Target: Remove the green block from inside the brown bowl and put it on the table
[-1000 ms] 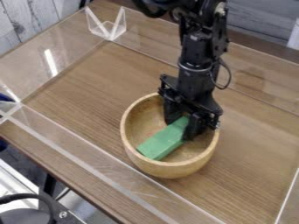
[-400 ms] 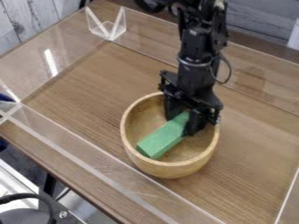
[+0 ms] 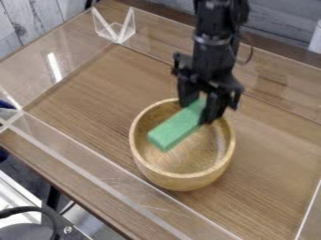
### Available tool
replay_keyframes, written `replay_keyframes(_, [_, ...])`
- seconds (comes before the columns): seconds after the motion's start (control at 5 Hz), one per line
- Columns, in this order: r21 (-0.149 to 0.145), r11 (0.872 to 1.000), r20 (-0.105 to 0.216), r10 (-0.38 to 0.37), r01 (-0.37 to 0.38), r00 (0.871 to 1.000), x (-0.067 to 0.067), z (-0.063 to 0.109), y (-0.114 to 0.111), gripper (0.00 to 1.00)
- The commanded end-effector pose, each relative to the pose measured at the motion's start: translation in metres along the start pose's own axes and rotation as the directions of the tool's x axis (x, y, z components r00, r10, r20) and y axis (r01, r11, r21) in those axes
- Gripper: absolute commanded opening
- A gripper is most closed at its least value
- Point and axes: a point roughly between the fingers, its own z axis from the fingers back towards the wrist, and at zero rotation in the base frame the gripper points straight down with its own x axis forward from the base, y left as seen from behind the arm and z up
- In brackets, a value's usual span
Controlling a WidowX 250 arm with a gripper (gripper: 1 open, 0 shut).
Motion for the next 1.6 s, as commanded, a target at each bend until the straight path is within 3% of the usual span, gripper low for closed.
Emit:
replay_keyframes(0.0, [0.022, 0.999, 0.113, 0.044, -0.047, 0.993, 0.019, 0.042, 0.02, 0.0])
replay_keyframes(0.4, [0.031, 0.993, 0.133, 0.111, -0.116, 0.985, 0.02, 0.052, 0.077, 0.0])
replay_keyframes(1.2, [0.007, 1.0, 0.107, 0.026, -0.027, 0.994, 0.045, 0.007, 0.013, 0.0])
replay_keyframes(1.4, [0.011, 0.997, 0.112, 0.07, -0.072, 0.991, 0.048, 0.009, 0.04, 0.0])
